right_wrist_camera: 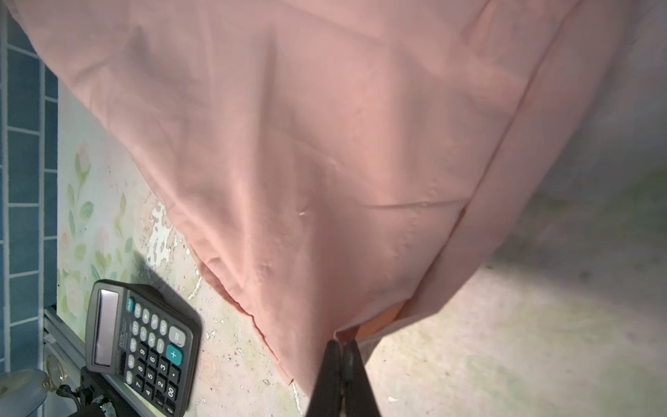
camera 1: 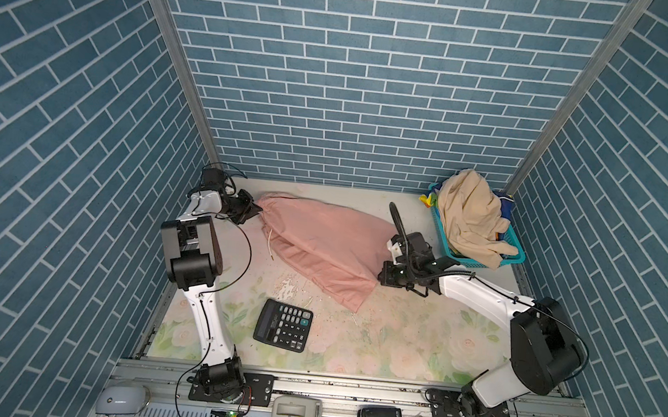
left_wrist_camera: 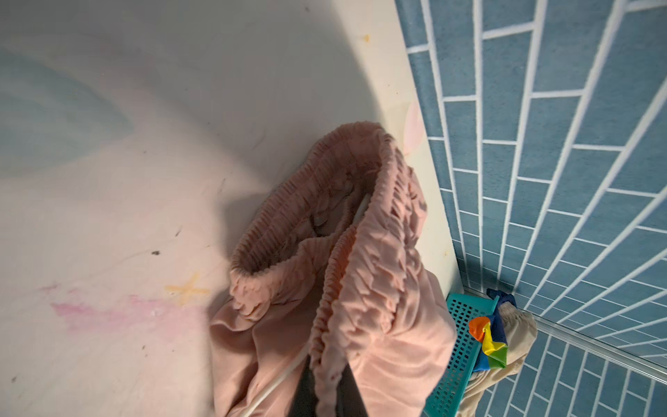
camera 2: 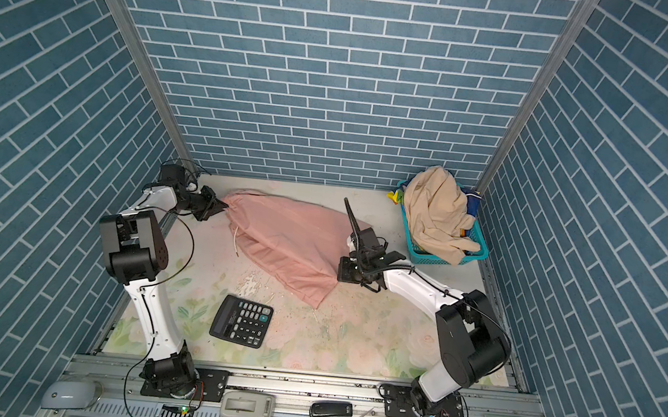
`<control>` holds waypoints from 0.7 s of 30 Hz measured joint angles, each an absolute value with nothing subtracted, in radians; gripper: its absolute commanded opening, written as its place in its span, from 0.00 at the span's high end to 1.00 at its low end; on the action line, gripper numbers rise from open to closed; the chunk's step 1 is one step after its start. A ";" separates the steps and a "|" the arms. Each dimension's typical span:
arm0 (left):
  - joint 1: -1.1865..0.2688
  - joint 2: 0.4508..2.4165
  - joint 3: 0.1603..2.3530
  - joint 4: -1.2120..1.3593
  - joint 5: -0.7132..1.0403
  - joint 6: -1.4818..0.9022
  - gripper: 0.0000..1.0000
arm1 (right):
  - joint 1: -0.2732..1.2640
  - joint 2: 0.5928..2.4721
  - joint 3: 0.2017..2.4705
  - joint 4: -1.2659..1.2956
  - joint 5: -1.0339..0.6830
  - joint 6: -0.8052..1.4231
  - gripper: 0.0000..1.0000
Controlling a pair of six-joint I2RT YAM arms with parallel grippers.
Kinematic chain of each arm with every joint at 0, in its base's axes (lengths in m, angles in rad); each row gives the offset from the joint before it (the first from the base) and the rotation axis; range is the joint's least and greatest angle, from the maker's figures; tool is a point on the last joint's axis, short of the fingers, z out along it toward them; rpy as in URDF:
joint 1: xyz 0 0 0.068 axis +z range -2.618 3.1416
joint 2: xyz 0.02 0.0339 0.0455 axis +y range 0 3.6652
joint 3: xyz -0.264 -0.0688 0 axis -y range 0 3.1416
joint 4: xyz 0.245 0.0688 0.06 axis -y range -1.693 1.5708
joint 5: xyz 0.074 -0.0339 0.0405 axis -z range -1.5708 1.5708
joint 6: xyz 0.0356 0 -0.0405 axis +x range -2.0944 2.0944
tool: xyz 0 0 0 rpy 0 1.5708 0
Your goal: Fold and stack the shorts
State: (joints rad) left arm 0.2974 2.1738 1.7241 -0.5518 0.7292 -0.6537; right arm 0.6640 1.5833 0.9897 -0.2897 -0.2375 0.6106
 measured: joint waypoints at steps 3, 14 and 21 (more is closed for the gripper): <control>0.304 2.167 1.665 -0.539 0.719 -0.638 1.00 | 0.696 1.644 0.978 -0.234 -0.235 0.650 1.00; 0.336 2.105 1.491 -0.529 0.703 -0.603 1.00 | 0.527 1.789 1.016 -0.255 -0.180 0.608 1.00; 0.205 1.946 1.336 -0.510 0.702 -0.601 1.00 | 0.364 1.892 1.217 -0.378 -0.046 0.469 1.00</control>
State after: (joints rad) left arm 0.2047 1.9461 1.3357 -0.5098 0.7021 -0.6014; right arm 0.3637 1.8915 1.2171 -0.3779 -0.0463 0.4686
